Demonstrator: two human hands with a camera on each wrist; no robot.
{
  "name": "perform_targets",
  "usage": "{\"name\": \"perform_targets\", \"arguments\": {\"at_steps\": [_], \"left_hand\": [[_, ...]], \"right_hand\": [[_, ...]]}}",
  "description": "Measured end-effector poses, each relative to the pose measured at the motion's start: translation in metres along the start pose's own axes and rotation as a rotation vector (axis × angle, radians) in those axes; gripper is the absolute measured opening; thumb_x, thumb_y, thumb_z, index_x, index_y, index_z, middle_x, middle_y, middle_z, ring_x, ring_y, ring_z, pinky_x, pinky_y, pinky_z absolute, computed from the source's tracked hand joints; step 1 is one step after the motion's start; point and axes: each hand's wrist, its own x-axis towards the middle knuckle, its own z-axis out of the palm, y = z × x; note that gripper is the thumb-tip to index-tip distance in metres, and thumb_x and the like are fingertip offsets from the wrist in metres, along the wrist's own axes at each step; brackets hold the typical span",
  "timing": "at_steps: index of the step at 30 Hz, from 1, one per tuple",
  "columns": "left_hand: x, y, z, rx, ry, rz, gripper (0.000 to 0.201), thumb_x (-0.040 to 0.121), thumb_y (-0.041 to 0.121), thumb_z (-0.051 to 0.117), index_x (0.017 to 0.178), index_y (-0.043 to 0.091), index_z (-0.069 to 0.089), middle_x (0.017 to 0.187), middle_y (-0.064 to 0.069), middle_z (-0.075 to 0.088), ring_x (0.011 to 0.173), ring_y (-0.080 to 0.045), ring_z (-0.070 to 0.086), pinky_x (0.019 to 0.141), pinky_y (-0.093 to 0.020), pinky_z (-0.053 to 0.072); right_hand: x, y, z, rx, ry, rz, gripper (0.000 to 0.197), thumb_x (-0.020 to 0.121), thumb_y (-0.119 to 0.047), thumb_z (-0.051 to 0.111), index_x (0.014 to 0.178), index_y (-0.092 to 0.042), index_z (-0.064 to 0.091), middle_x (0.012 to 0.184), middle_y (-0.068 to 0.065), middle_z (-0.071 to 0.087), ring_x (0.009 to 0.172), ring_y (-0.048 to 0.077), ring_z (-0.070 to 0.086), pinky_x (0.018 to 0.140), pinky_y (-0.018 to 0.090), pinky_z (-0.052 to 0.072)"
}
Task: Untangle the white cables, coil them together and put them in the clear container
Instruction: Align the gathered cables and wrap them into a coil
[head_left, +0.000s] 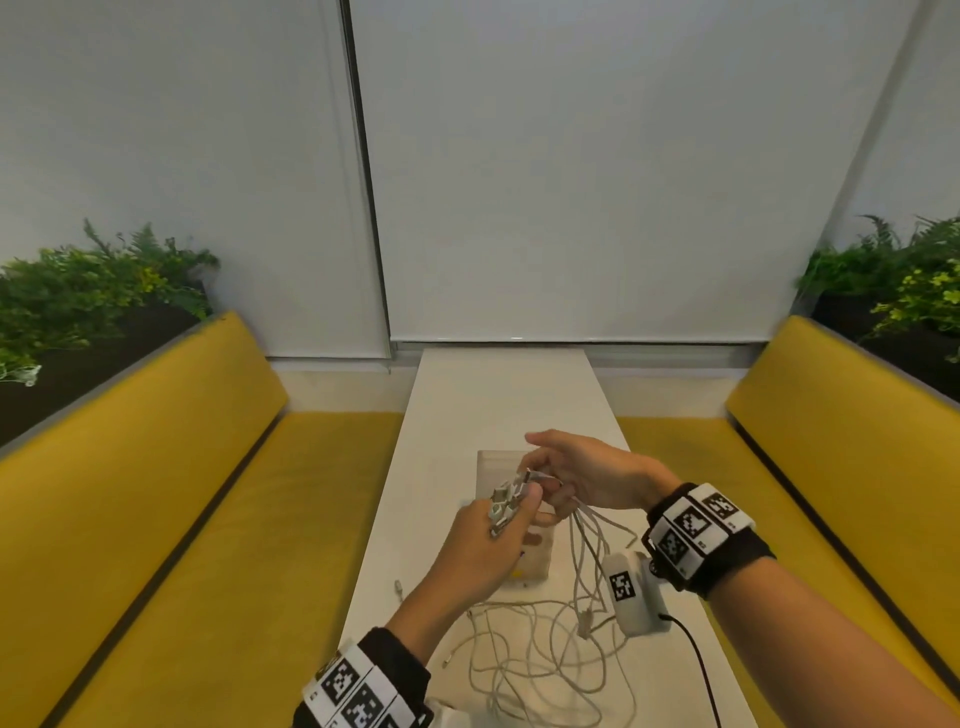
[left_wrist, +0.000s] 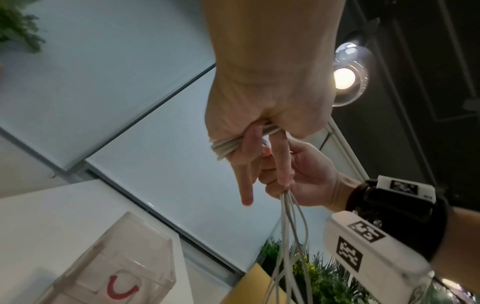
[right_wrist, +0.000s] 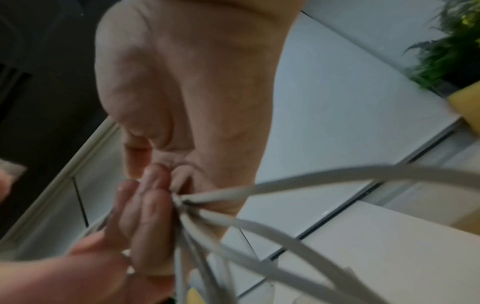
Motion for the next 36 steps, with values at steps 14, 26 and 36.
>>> {"name": "perform_targets", "arguments": {"at_steps": [14, 26, 36], "left_hand": [[0.018, -0.004, -0.007, -0.444, 0.215, -0.242, 0.056, 0.092, 0.074, 0.035, 0.109, 0.036, 0.072, 0.099, 0.000, 0.078, 0.087, -0.024, 0.050, 0.040, -0.022, 0.024], [0.046, 0.007, -0.017, -0.564, 0.254, -0.224, 0.067, 0.092, 0.076, 0.031, 0.110, 0.024, 0.069, 0.091, -0.003, 0.075, 0.086, -0.022, 0.072, 0.061, -0.030, 0.053], [0.053, 0.009, -0.028, -0.687, 0.198, -0.104, 0.075, 0.091, 0.033, 0.069, 0.153, 0.047, 0.029, 0.138, 0.009, 0.052, 0.114, -0.005, 0.054, 0.086, -0.025, 0.048]], "right_hand": [[0.005, -0.002, 0.037, -0.598, 0.310, -0.204, 0.025, 0.101, -0.019, 0.047, 0.125, -0.015, 0.040, 0.094, 0.009, 0.068, 0.071, 0.013, 0.058, 0.070, 0.033, 0.052], [0.020, 0.013, 0.080, -0.288, 0.367, -0.326, 0.023, 0.107, -0.035, 0.028, 0.108, -0.014, 0.035, 0.076, 0.004, 0.050, 0.050, 0.003, 0.045, 0.053, 0.024, 0.044], [0.019, 0.028, 0.092, -0.646, 0.444, -0.571, 0.029, 0.106, -0.017, 0.033, 0.135, -0.016, 0.030, 0.100, -0.014, 0.059, 0.086, -0.001, 0.062, 0.073, 0.021, 0.053]]}}
